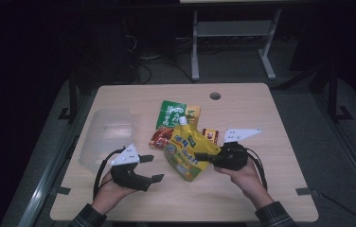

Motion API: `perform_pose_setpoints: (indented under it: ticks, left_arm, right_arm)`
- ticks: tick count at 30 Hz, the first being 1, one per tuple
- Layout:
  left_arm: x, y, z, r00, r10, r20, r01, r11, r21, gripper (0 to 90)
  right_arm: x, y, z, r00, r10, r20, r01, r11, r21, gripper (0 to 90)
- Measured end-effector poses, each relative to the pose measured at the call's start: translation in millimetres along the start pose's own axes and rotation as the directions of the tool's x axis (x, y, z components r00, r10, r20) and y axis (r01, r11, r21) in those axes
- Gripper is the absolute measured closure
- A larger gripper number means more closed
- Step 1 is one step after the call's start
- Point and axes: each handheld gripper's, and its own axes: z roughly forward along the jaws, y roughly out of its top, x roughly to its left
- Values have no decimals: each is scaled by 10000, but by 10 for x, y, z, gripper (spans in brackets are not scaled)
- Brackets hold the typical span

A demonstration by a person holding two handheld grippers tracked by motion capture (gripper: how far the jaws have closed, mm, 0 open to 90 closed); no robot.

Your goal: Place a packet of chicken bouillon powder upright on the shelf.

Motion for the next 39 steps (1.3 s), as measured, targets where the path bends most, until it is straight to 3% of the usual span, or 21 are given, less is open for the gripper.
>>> perform_pose_setpoints:
  ticks: [5,11,15,24,32,39]
  left_arm:
    - [-66,-109,30,9999,104,30,-104,9994,323,184]
    - [-136,-202,155,9995,154,291,-179,9962,852,176]
    - [-221,-235,268,9975,440,545,-502,9917,1182,168]
    - [-281,-268,381,9951,777,619,-859,9859,1437,168]
    - [-298,-280,414,9921,994,764,-1094,9840,1407,169]
    - [-308,-288,440,9916,909,918,-1034,9843,1430,170]
  right_arm:
    - [2,106,15,9990,-352,286,343,9988,336,900]
    - [-31,260,86,9983,-531,252,509,9954,808,900]
    - [-25,367,163,9978,-627,213,604,9934,976,900]
    - [-62,569,374,9973,-739,1,732,9883,1339,900]
    - [-78,749,514,9964,-798,-289,830,9875,1340,900]
    - [-60,899,663,9930,-1014,-602,1091,9840,1411,900]
